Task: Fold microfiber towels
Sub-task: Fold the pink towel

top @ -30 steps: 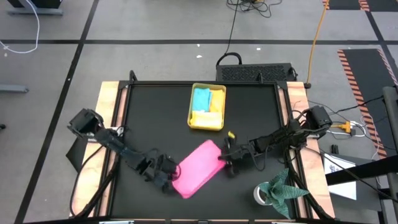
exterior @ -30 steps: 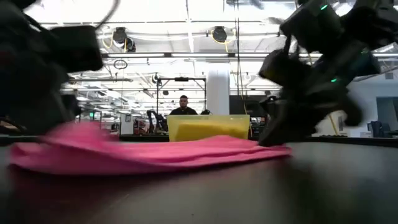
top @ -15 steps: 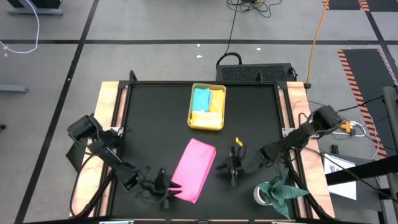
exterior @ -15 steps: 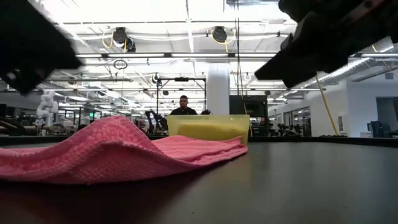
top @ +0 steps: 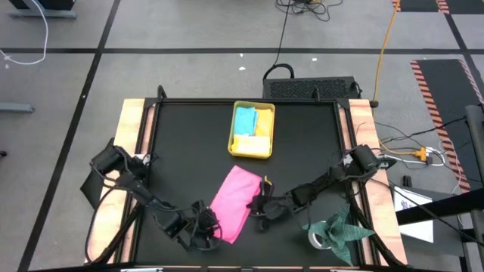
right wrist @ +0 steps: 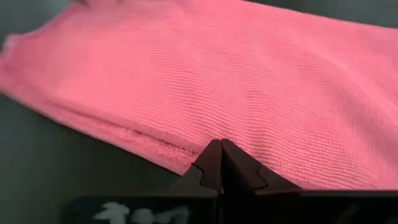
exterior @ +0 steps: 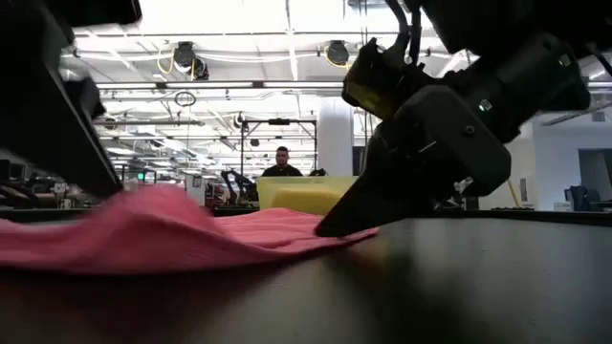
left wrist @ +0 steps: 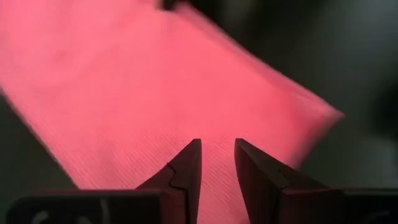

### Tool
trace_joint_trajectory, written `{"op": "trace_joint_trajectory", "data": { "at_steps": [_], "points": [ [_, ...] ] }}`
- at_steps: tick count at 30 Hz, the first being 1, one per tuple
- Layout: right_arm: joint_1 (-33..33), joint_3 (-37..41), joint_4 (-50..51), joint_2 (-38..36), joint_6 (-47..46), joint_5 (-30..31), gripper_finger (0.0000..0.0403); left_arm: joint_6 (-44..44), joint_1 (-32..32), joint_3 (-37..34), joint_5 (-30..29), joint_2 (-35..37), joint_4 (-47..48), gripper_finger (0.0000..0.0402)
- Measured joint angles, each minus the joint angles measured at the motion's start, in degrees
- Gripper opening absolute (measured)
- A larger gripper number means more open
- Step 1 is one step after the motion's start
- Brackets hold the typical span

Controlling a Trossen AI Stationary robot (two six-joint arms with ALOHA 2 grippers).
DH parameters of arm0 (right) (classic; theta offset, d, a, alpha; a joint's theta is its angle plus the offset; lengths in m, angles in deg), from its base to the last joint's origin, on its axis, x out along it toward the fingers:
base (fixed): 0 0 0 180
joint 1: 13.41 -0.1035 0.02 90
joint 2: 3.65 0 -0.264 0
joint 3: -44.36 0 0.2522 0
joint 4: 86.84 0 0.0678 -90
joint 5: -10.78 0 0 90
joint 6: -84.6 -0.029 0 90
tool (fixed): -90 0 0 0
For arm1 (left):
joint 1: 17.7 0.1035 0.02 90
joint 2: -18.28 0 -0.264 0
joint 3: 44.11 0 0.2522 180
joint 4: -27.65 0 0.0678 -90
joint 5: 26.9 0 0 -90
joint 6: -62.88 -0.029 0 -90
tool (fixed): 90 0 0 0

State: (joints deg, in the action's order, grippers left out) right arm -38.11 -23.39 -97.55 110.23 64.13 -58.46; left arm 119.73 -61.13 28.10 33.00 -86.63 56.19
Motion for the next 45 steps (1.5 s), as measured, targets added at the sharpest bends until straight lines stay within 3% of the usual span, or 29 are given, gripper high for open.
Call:
{"op": "trace_joint_trajectory", "data": {
  "at_steps": [6,8,14,18,21,27,32,35,39,45],
  "points": [
    [0.2,0.4,20.9,-8.4,0.1,0.2,0.0,-3.5,-2.9,2.7,-4.8,0.0,-4.2,0.0097],
    [-0.4,0.5,23.2,-11.6,-0.3,0.2,0.0,-5.0,-3.6,2.4,-7.6,0.0,-6.4,0.0097],
    [-4.1,0.4,16.1,-14.2,0.8,-1.6,0.0,-10.9,-3.2,0.9,-10.1,-1.8,-10.2,0.0097],
    [-6.3,0.4,6.3,-9.0,1.5,-2.3,0.0,-9.0,-1.3,0.6,-10.2,-5.3,-10.3,0.0097],
    [-5.9,0.4,1.5,-4.1,0.3,-2.4,0.0,-6.4,0.5,0.6,-5.7,-8.2,-10.8,0.0097],
    [-5.4,0.4,11.5,-5.2,0.1,-7.1,0.0,-5.0,-0.6,0.8,1.1,-10.3,-24.2,0.0097],
    [-7.6,0.5,16.5,-11.1,2.4,-5.7,0.0,-16.4,-3.0,0.8,-1.8,-10.1,-38.9,0.0097],
    [-9.5,0.4,13.5,-13.0,4.9,-5.6,0.0,-23.8,-3.2,0.7,-5.2,-10.2,-40.2,0.0097],
    [-12.5,0.4,12.1,-12.8,9.0,-5.8,0.0007,-26.5,-1.9,0.7,-6.0,-10.2,-38.9,0.0097],
    [-14.1,0.4,5.4,-10.6,15.1,-5.6,0.0079,-27.3,1.5,0.7,-6.0,-10.2,-36.9,0.0097]
  ]
}}
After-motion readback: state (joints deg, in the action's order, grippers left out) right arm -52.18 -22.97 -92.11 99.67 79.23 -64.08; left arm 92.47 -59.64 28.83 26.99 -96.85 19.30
